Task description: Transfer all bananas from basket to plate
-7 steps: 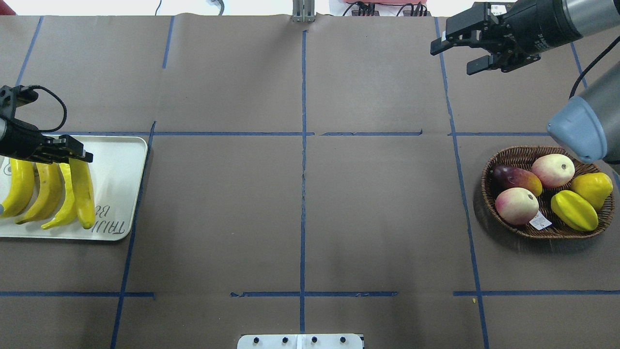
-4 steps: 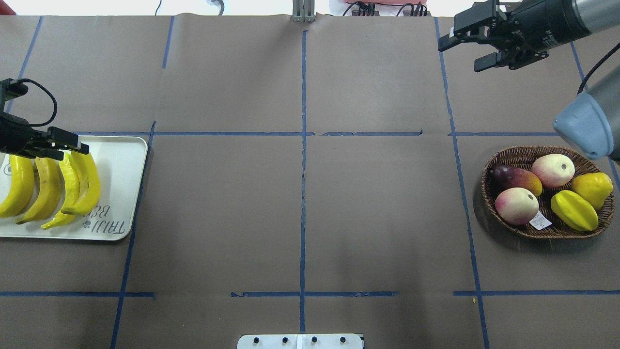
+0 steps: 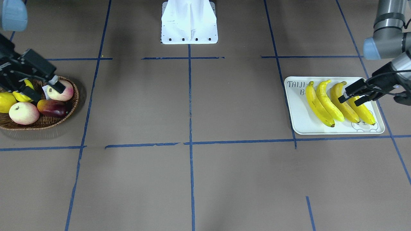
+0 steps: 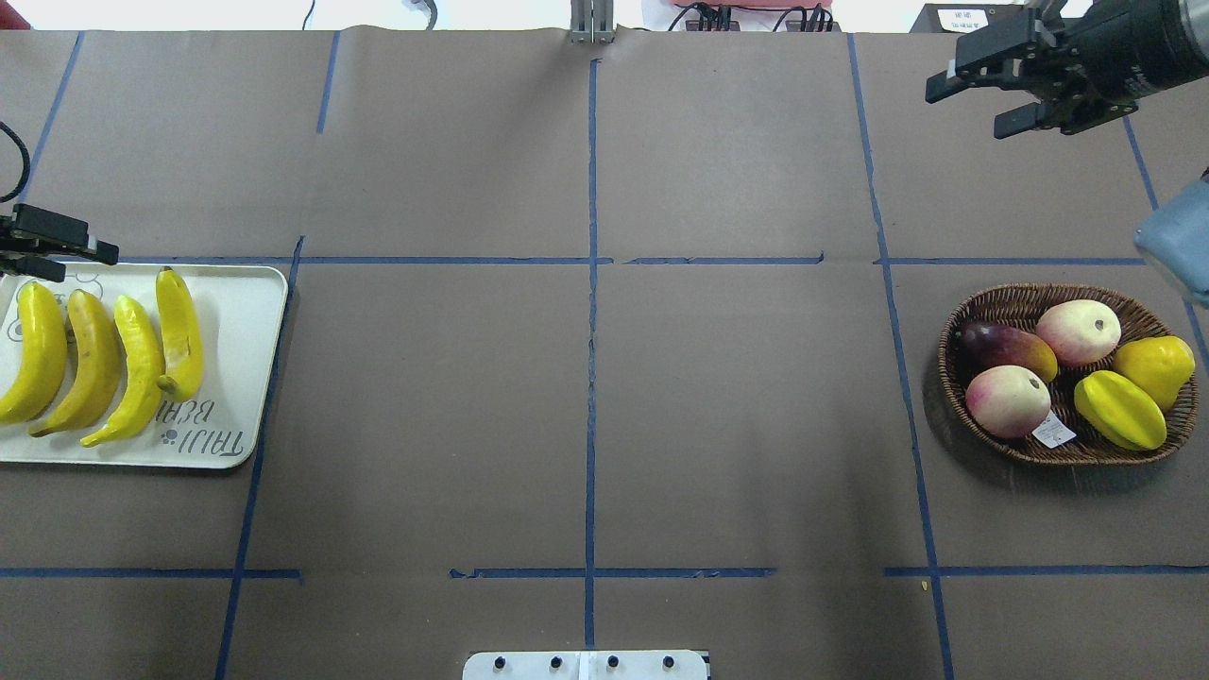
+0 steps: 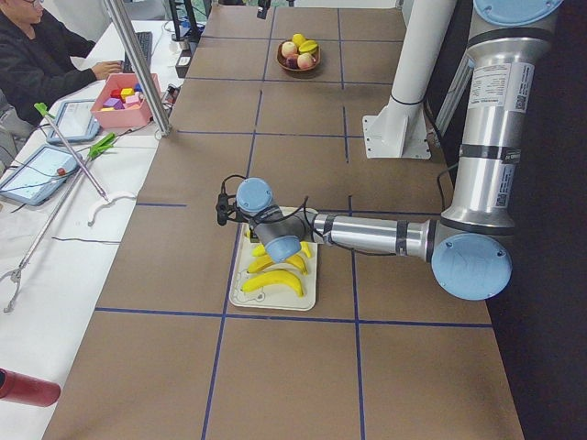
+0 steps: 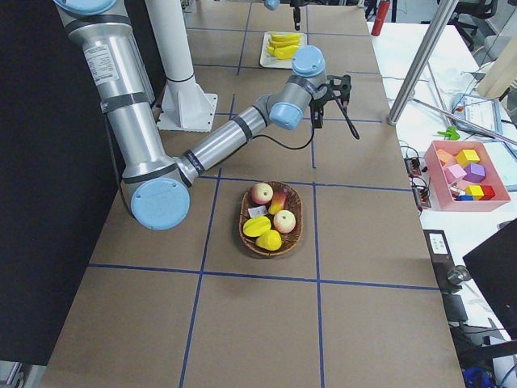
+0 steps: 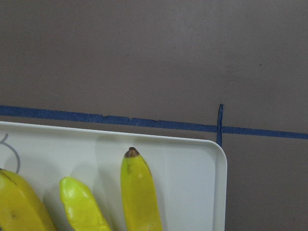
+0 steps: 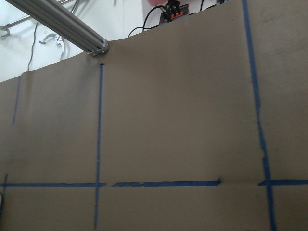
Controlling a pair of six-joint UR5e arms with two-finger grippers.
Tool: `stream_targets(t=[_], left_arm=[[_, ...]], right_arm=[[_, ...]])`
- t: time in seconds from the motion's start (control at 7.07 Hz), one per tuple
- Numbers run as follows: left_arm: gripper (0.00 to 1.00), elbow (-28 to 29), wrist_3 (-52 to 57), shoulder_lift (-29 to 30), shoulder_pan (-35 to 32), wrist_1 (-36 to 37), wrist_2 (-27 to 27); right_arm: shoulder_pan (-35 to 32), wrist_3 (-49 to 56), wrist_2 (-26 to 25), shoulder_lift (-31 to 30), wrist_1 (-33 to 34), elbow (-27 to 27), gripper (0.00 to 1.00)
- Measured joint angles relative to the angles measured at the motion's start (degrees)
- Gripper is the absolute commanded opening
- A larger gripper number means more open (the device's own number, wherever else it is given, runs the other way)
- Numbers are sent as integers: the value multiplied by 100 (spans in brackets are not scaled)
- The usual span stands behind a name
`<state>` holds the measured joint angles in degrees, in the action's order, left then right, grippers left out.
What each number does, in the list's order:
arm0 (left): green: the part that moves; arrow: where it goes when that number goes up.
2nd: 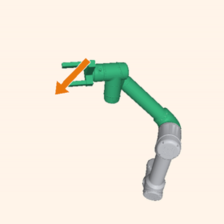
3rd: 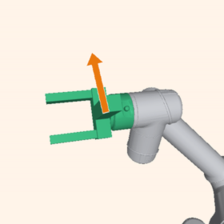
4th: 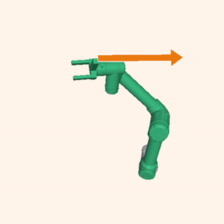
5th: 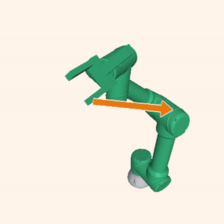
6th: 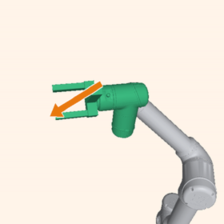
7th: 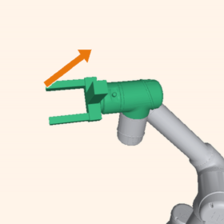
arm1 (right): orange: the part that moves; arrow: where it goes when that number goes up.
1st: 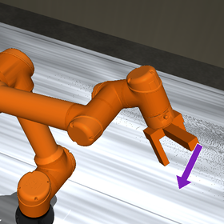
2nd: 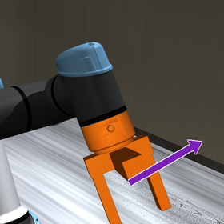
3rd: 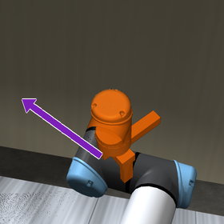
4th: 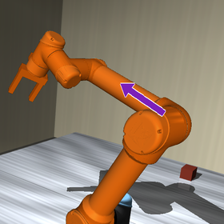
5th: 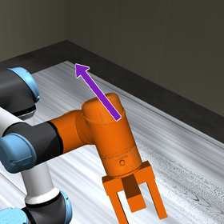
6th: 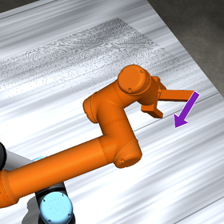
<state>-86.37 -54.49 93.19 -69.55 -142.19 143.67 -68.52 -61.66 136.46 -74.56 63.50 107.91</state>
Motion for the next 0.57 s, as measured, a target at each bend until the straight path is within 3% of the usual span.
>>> stream_targets(t=[0.28,0.57], left_arm=[[100,14,2043,-66,-784,1156,17],[100,25,4501,-63,-1755,2886,-415]], right_arm=[[-408,1775,-3,-417,362,-319,100],[-939,4007,-1,-503,1477,-628,100]])
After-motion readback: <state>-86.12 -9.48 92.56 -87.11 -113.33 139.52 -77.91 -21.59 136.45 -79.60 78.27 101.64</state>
